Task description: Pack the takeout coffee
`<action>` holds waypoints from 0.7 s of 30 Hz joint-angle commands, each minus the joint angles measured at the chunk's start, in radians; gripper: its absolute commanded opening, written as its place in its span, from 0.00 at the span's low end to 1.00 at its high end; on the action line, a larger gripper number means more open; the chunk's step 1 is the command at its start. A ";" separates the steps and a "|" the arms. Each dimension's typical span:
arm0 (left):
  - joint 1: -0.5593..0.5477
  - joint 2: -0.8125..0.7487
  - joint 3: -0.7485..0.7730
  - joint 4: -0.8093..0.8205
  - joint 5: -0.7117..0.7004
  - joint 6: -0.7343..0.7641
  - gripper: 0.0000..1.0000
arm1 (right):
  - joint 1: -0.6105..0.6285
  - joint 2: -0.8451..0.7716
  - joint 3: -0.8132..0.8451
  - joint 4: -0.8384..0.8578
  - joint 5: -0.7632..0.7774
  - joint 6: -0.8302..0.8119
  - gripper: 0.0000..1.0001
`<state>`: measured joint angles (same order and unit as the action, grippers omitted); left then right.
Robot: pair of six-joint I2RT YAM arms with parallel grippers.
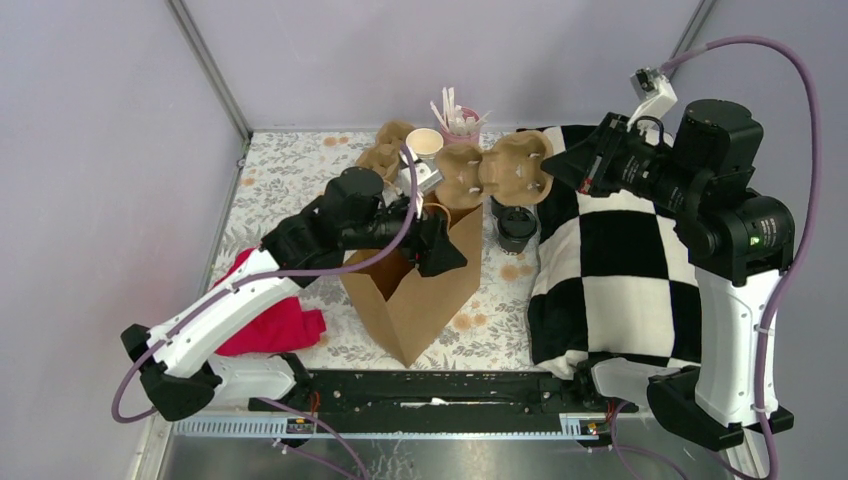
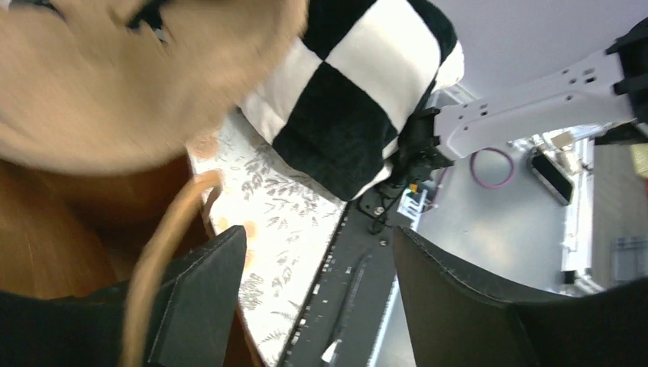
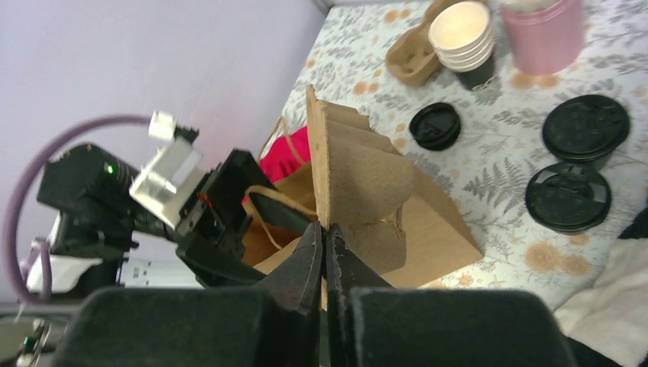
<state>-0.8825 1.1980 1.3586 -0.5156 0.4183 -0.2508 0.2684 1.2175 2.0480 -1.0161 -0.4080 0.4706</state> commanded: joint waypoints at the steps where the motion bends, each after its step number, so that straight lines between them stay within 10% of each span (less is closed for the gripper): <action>1: -0.003 -0.051 0.088 -0.075 -0.032 -0.246 0.78 | 0.005 -0.004 -0.026 -0.008 -0.199 -0.076 0.00; 16: 0.013 -0.132 0.293 -0.540 -0.710 -0.629 0.95 | 0.004 -0.097 -0.127 -0.016 -0.317 -0.078 0.00; 21: 0.182 -0.107 0.242 -0.476 -0.551 -0.647 0.96 | 0.004 -0.116 -0.126 -0.071 -0.302 -0.115 0.00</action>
<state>-0.8234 1.0641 1.6180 -0.9943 -0.1585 -0.8284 0.2684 1.1210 1.9198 -1.0470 -0.6815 0.3946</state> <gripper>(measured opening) 0.956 0.021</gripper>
